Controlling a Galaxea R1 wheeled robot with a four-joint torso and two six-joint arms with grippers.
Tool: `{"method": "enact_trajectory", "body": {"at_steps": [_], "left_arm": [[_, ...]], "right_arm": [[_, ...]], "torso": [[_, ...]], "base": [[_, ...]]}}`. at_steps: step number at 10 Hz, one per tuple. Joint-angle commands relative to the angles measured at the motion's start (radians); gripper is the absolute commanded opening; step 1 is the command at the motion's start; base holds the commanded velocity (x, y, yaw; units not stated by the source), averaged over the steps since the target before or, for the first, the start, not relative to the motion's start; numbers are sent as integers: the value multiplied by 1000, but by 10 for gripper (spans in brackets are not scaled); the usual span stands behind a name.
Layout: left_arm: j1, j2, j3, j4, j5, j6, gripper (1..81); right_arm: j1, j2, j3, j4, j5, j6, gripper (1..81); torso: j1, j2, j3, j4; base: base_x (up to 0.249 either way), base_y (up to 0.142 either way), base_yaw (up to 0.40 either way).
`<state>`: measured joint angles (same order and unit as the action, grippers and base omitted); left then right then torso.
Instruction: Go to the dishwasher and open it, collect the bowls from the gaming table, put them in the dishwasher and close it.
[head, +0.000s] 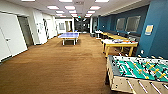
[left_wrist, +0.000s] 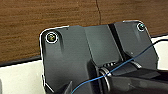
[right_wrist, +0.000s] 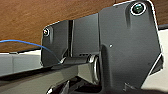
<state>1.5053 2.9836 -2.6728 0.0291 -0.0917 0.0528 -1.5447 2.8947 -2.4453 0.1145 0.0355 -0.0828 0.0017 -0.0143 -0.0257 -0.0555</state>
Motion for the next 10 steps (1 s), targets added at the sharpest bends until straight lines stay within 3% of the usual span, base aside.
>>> {"method": "enact_trajectory", "body": {"at_steps": [1,10], "left_arm": [[-36,-6,2,2,53,3,811],[-35,2,2,-3,52,2,811]], "right_arm": [[33,-4,14,-7,-65,-3,811],[34,-3,-7,-9,-66,-3,811]], "torso": [[0,0,0,0],[0,0,0,0]], "base": [[161,0,0],[176,0,0]]}}
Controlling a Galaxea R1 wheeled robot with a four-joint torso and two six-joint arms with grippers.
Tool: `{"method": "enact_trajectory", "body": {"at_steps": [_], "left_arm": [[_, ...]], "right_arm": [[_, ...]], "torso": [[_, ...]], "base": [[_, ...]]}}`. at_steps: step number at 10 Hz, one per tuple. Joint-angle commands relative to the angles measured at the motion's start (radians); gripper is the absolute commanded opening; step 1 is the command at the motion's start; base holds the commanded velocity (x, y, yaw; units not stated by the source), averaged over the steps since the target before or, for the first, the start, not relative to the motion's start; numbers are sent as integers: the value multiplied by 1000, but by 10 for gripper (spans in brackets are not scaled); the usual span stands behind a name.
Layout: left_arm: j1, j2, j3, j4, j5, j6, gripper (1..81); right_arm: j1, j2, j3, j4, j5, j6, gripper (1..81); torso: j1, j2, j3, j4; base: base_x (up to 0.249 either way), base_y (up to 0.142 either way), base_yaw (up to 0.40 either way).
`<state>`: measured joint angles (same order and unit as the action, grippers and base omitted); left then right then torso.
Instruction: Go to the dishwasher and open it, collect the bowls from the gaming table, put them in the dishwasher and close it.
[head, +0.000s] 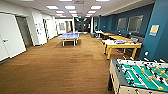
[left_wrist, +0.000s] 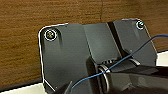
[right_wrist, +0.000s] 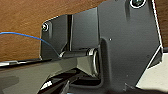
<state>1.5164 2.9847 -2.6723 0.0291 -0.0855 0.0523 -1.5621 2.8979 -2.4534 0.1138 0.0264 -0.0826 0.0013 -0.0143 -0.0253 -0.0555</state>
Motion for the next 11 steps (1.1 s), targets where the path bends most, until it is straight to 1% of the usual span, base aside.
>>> {"method": "enact_trajectory", "body": {"at_steps": [1,6,11], "left_arm": [[-46,4,2,-3,44,3,811],[-46,2,0,-3,46,3,811],[-46,1,0,-3,46,3,811]], "right_arm": [[55,-4,-5,-8,-59,-3,811],[67,10,-8,-11,-59,-3,811],[63,10,-13,-8,-59,-3,811]], "torso": [[0,0,0,0],[0,0,0,0],[0,0,0,0]], "base": [[176,0,0],[182,0,0],[206,0,0]]}}
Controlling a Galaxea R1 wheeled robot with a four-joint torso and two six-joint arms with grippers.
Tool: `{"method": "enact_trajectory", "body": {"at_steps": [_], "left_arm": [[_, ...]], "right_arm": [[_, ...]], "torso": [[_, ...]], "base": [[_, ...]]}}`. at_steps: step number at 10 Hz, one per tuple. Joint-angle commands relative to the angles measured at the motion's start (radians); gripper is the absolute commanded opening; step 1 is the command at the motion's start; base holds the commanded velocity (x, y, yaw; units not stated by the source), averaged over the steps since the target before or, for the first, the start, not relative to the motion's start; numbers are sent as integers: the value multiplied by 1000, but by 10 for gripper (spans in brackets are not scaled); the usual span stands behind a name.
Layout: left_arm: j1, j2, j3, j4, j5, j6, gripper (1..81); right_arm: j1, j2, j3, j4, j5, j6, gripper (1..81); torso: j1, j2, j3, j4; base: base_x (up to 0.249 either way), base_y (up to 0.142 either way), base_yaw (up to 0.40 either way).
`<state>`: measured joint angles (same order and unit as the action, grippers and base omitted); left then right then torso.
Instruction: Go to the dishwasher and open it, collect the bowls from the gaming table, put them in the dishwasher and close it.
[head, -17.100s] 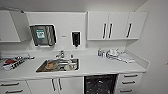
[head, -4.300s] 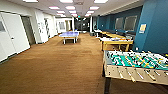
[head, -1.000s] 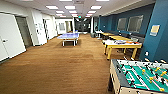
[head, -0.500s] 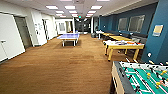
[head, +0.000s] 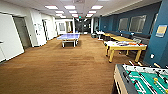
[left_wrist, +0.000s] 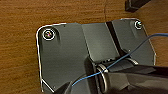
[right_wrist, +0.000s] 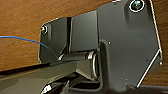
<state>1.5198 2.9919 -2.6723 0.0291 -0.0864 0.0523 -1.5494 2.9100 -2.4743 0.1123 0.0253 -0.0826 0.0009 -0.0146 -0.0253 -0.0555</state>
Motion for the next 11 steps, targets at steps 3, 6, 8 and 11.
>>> {"method": "enact_trajectory", "body": {"at_steps": [3,6,8,11], "left_arm": [[-49,-8,2,-5,46,3,811],[-48,-5,2,-3,46,3,811],[-48,-5,2,0,46,3,811],[-48,-7,2,-2,46,3,811]], "right_arm": [[48,-1,5,-8,-58,-3,811],[45,2,3,-6,-58,-3,811],[42,4,2,-5,-56,-3,811],[41,7,2,-6,-56,-3,811]], "torso": [[0,0,0,0],[1,1,-1,0],[0,0,0,0],[-1,0,0,0]], "base": [[226,0,0],[227,0,0],[237,0,0],[242,0,0]]}}
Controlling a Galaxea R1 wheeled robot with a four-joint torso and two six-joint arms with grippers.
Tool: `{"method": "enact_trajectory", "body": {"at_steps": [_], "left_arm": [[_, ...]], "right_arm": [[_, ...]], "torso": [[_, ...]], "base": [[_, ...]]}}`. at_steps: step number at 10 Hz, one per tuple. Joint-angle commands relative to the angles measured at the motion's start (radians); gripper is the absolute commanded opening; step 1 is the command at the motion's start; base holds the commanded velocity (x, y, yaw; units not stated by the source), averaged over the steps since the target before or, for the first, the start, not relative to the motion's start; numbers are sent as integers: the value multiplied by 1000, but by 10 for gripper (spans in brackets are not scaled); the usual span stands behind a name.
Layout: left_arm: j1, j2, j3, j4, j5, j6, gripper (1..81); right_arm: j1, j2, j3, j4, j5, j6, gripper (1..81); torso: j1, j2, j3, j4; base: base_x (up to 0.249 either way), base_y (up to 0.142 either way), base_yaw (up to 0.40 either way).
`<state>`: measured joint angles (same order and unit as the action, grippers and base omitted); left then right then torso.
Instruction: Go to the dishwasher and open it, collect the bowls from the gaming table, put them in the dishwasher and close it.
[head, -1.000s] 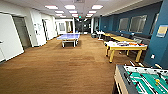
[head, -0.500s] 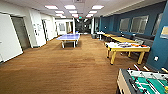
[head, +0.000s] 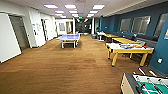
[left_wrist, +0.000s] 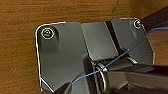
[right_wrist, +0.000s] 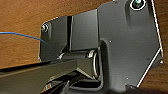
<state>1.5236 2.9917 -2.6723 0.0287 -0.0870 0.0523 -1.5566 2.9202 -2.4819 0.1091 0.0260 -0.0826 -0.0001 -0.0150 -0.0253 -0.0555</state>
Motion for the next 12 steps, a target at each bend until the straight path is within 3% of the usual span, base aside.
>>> {"method": "enact_trajectory", "body": {"at_steps": [1,12], "left_arm": [[-52,-5,2,-1,47,3,811],[-50,0,2,2,46,4,811]], "right_arm": [[48,-4,8,-3,-57,-3,811],[43,1,0,-3,-57,-5,811]], "torso": [[0,0,0,0],[0,0,0,0]], "base": [[242,0,0],[253,0,0]]}}
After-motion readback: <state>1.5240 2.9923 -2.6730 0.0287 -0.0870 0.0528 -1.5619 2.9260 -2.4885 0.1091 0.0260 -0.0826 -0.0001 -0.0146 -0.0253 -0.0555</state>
